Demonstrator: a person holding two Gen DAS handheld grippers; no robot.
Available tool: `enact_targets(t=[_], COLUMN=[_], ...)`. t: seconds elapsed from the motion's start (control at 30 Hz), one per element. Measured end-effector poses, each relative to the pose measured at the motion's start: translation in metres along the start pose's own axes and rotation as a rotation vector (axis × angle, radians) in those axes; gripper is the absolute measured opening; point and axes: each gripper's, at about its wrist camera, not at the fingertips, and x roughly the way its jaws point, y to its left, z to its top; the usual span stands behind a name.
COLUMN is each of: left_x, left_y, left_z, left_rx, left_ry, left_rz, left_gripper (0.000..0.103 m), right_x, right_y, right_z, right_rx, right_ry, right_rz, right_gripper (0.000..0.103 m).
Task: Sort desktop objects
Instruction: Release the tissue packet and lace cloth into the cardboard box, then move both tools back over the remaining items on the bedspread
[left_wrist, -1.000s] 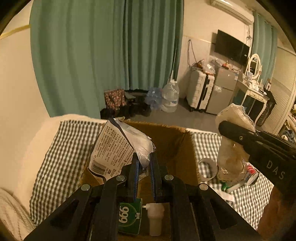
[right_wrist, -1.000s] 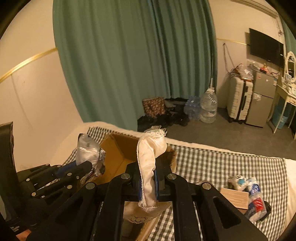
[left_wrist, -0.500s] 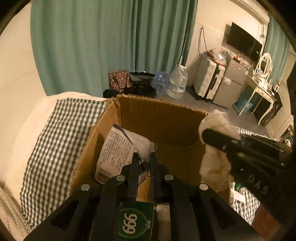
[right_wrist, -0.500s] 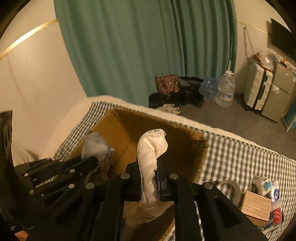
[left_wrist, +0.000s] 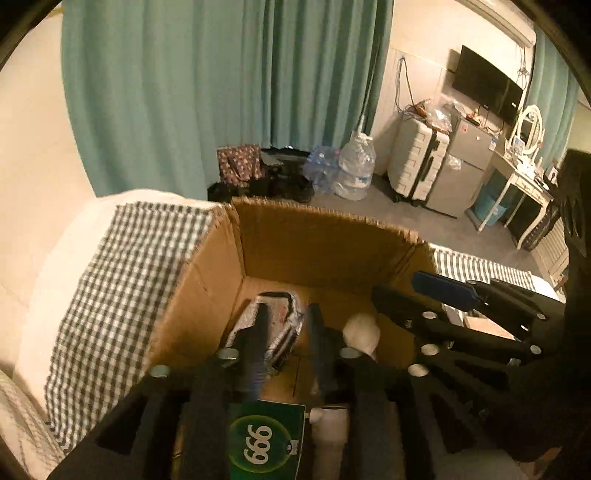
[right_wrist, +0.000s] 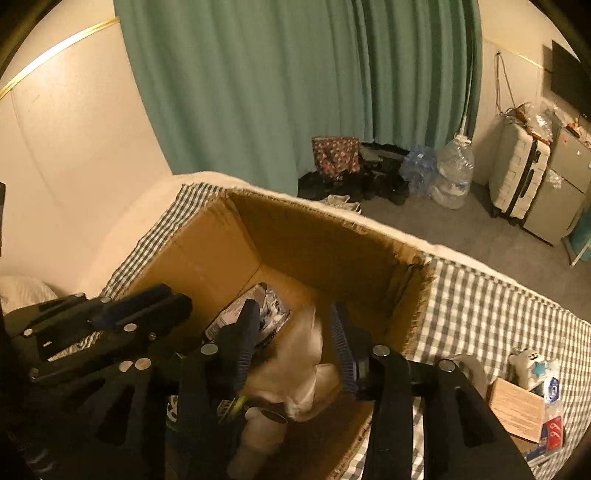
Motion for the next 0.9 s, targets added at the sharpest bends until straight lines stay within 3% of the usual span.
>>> enact_targets(t=[0.07,0.13,0.3,0.4,0.5,0.57,0.63,0.9], left_x=[-0.011,-0.023,-0.053,-0.071,-0.094,-0.106,-0.118,-0.169], left_y=[0.000,0.002,-0.008,-0.017,-0.027,-0.034,-0.040,-0.069], left_z=[0.003,0.006,0.013,0.016,0.018,0.019,0.020,0.021], left_rx=[0.001,-0.009,-0.010,0.009,0.032,0.035,0.022,0.034], left_ry=[-0.029,-0.051,-0.094,-0.125,-0.169,-0.186,-0.197,-0.284], left_rz=[0.040,0.026,0.012,0.003,-0.002,-0.001,0.001,-0.019], left_gripper=[0.059,0.061,0.061,0.068,0.073,0.088,0.094,0.103], right_x=[-0.013,-0.025,-0.060,-0.084,-0.116,-0.134,-0.158,-0.233], right_y=[-0.005,-0.009,-0.011,-0.011,-0.014,-0.017,-0.022,-0.038], right_z=[0.003,0.004,0.003,0.004,-0.001,-0.004,-0.008,-0.018], right_rx=[0.019,0.031,0.037,0.035,0.033,0.034,0.032,0.061], right_ry=[-0.020,-0.037,-0.083,-0.115,-0.160,-0.187,-0.216,-0.324], right_rz=[-0.003,-0.013,-0.042,-0.059,-0.085,-0.103,-0.124,-0.190], right_gripper=[0.041,0.047,0.047,0.049,0.059,0.060,0.064,0.084])
